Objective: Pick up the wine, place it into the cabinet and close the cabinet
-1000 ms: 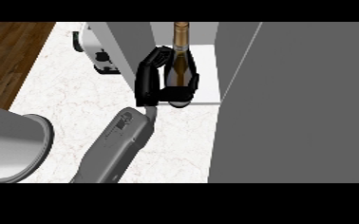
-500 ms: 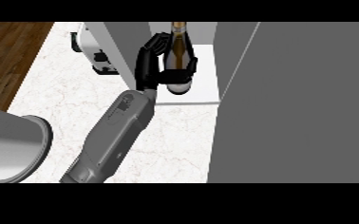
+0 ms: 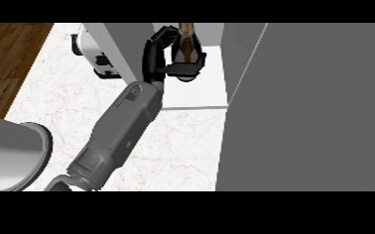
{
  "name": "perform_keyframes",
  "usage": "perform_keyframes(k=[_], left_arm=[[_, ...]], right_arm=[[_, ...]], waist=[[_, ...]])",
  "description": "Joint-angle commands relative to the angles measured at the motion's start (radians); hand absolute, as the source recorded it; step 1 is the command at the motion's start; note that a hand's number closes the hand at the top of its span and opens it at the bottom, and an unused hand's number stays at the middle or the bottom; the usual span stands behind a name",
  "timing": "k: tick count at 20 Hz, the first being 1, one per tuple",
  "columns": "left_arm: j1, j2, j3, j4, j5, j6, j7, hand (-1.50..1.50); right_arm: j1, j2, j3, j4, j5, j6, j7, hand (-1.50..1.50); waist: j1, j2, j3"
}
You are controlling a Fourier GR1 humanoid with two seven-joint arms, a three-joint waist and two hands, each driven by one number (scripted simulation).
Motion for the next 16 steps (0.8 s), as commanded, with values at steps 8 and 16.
perform_keyframes(k=[8, 16], left_arm=[[-0.147, 0.014, 0.112, 0.241, -0.017, 0.000, -0.170, 1.50], [-0.186, -0.004, 0.181, 0.324, 0.053, -0.018, -0.165, 1.50]], right_arm=[[0.047, 0.036, 0.043, -0.059, -0.028, 0.007, -0.036, -1.50], [0.059, 0.013, -0.020, -0.032, -0.111, 0.045, -0.054, -1.50]], waist=[[-0.011, 0.007, 0.000], [-0.025, 0.012, 0.001]])
